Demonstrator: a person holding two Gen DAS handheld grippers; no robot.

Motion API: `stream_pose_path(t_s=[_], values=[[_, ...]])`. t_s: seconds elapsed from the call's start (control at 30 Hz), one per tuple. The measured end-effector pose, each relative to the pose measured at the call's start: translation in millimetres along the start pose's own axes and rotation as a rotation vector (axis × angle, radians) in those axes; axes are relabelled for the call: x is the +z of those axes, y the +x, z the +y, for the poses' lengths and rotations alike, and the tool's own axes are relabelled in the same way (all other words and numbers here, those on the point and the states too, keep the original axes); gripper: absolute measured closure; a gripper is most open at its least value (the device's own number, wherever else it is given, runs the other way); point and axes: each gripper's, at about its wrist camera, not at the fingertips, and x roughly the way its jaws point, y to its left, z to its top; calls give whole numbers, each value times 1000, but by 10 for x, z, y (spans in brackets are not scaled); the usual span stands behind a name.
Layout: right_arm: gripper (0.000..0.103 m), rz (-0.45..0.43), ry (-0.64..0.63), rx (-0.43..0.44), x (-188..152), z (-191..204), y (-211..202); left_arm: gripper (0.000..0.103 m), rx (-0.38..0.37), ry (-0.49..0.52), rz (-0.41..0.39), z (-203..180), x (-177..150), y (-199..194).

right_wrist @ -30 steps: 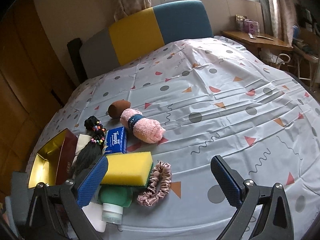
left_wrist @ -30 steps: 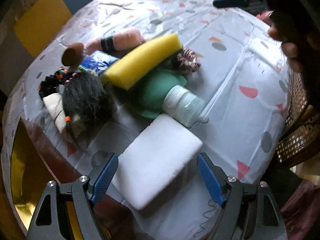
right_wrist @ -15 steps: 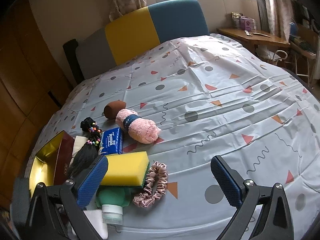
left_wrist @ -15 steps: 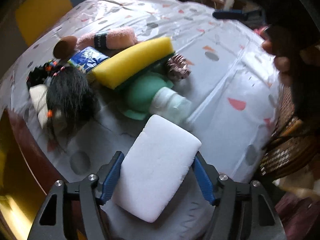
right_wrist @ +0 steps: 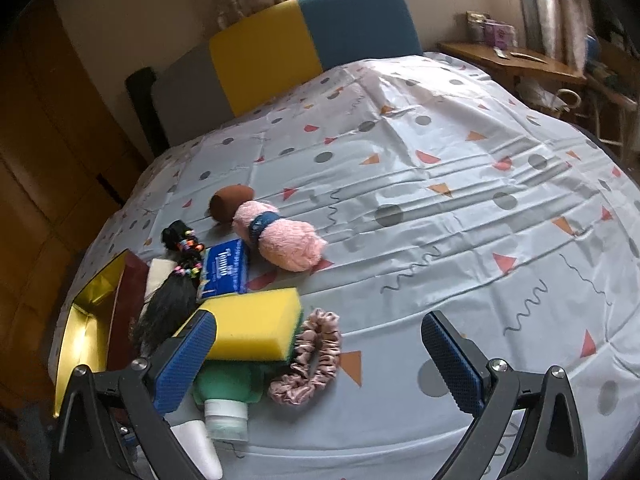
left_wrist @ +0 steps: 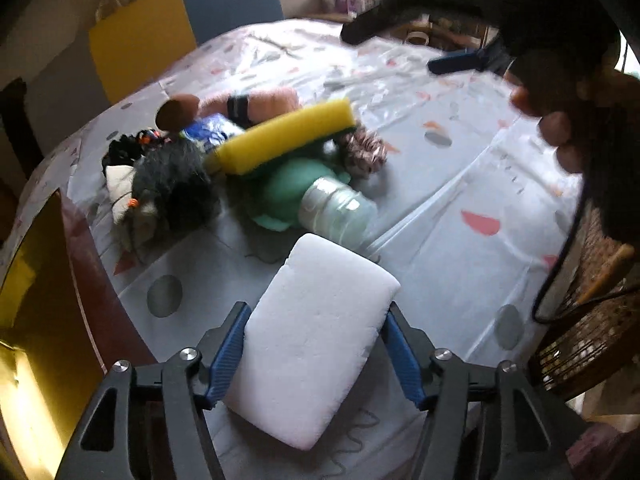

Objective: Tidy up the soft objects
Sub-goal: 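Drop the white sponge into the tray with the left tool while the right grasps the yellow sponge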

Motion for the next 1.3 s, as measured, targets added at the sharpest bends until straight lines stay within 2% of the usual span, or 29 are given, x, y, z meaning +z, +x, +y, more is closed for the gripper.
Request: stream_pose_path(t_s=[0.1,0.23,0.3,0.43,0.6,0.67,0.73,0.77,0.87,1.0,1.17,1.3], values=[[0,33,-76,55,-41,182,44,37,-15,-43,-38,30,59,-68],[0,87,-267,85,-103,527,125,37,-41,-92,-77,110,35,-257],[0,106,-388,57,-97,686,188,37,-50,-108,-102,124,48,-322],[0,208,-611,9,-92,946,459,36,-74,-166,-162,213,59,-522],[1,294,-757,-51,-146,1101,744,36,-85,-228,-224,319,19,-796],[10,312,-764,-63,-144,1119,858,36,-84,-257,-237,387,-7,-864],[44,301,-715,-28,-102,1102,878,36,-78,-289,-247,472,-30,-913],[49,288,-706,-43,-94,1100,880,36,-78,-309,-252,523,-48,-933],[50,266,-680,-33,-106,1060,888,36,-75,-389,-265,734,-110,-1015],[50,238,-651,-11,-147,1035,863,36,-57,-590,-258,1258,-234,-1070],[48,191,-602,37,-127,943,856,36,61,-782,-203,1926,-405,-971],[32,202,-574,72,-57,886,841,36,143,-874,-139,2348,-426,-832]])
